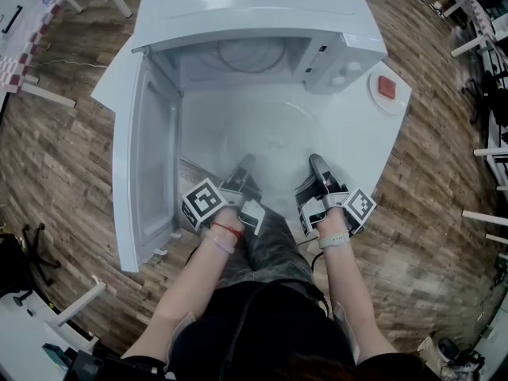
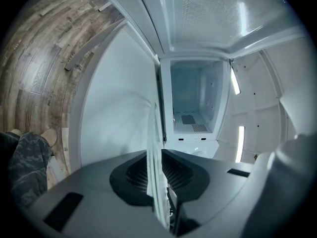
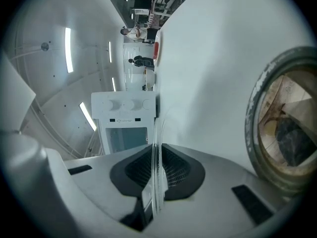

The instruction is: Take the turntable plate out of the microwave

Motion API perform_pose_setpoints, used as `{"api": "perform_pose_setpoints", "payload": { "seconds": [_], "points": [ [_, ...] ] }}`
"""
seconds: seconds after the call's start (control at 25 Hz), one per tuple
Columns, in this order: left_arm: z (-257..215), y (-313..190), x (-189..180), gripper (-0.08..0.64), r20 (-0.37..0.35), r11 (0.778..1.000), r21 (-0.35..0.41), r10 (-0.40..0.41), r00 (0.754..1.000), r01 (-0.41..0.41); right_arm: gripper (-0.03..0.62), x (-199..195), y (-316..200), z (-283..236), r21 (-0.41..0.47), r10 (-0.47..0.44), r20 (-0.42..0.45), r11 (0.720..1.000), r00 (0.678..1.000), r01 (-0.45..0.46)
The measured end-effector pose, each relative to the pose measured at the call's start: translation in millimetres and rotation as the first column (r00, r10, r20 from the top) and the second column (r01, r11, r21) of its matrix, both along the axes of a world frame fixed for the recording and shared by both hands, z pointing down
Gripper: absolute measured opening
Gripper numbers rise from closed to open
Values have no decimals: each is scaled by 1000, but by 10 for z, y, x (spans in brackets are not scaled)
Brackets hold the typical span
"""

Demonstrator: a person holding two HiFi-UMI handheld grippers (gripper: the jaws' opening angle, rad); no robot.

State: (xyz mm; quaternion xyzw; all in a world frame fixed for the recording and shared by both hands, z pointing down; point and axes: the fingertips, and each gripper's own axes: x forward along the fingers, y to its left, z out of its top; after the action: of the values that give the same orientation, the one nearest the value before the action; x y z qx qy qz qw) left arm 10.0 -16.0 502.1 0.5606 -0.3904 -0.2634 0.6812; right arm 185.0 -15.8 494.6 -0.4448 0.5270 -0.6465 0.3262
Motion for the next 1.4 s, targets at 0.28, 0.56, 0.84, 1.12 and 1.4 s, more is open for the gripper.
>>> {"api": "perform_pose_setpoints", "payload": {
  "seconds": [0.28, 0.56, 0.84, 1.12, 1.4],
  "points": [
    [-11, 47, 32, 59, -7, 1000, 4, 26, 1000, -26, 46, -5, -25, -13, -11, 16, 9, 1000, 1000, -16],
    [-16, 164, 121, 72, -28, 999, 2, 50, 998, -50, 48, 5, -38, -7, -14, 34, 12, 999, 999, -34],
    [-134, 428, 486, 72, -81, 986, 14, 165, 983, -165, 51, -76, -63, -17, -14, 44, 35, 999, 998, -44],
    [-140, 545, 673, 69, -123, 980, -1, 196, 973, -197, 49, -92, -84, 11, -18, 37, 35, 999, 999, -37],
    [-82, 552, 656, 43, -169, 983, -46, 170, 971, -180, 49, -102, -80, 71, -24, 11, 34, 1000, 999, -10]
  ]
}}
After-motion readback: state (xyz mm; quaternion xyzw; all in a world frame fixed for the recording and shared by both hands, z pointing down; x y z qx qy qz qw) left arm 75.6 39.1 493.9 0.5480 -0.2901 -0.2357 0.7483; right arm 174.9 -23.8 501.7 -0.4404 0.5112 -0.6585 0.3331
